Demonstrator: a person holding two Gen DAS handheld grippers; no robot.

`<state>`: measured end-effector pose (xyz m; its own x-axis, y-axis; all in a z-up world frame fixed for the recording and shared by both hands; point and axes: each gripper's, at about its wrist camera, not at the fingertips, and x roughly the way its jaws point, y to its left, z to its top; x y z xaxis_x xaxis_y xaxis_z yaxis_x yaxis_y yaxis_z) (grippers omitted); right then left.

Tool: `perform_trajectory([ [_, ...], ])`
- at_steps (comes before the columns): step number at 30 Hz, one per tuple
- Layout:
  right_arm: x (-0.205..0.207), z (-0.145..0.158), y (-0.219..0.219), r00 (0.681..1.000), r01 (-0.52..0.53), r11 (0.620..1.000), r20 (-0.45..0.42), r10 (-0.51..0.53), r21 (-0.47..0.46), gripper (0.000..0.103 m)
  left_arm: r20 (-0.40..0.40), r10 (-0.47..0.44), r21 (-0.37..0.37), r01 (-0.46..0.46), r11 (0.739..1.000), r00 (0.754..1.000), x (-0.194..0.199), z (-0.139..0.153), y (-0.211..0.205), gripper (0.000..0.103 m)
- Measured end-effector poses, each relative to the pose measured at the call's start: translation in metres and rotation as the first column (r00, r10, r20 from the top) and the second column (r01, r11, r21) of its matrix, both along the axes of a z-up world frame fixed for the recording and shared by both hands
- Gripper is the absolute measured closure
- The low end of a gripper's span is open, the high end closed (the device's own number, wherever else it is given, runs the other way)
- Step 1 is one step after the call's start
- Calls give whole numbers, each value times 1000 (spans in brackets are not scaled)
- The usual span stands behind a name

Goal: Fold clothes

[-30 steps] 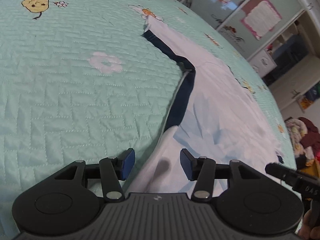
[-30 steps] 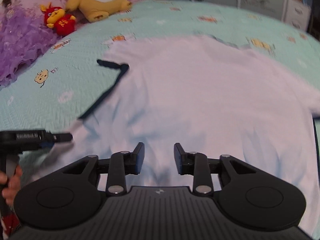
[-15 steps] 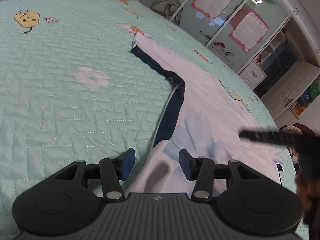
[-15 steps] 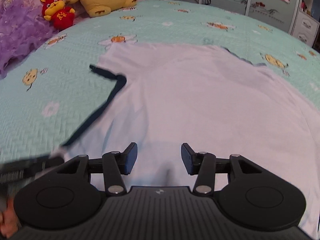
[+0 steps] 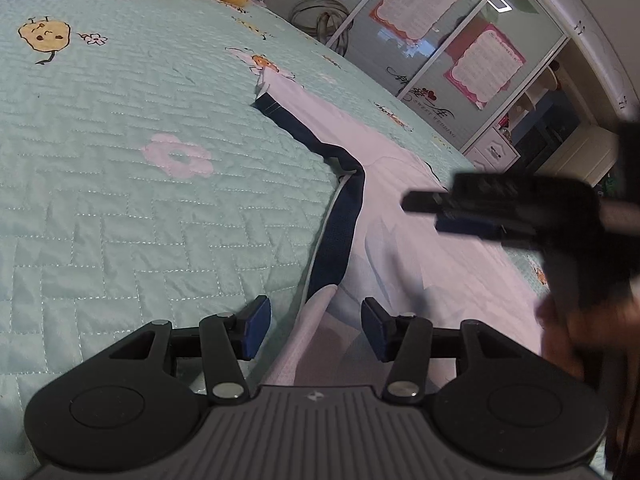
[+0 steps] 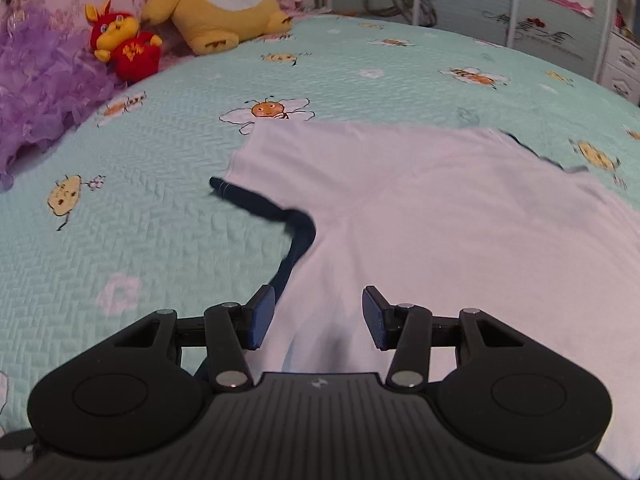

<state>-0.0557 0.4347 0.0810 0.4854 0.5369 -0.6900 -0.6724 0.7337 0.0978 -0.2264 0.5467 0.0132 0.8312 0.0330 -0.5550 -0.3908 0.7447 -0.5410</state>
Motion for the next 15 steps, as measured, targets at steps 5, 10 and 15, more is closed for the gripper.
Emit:
perform_trajectory([
  [5, -18, -23, -32, 997, 65, 996, -41, -62, 63, 54, -18, 17, 26, -16, 1000, 1000, 4, 2, -5, 49],
  [10, -18, -56, -44, 994, 86, 994, -77, -81, 70, 64, -28, 21, 47, -20, 999, 999, 5, 1, -7, 49],
  [15, -29, -53, -37, 999, 53, 998, -11, -52, 28, 64, -36, 24, 52, -22, 998, 999, 7, 2, -7, 49],
])
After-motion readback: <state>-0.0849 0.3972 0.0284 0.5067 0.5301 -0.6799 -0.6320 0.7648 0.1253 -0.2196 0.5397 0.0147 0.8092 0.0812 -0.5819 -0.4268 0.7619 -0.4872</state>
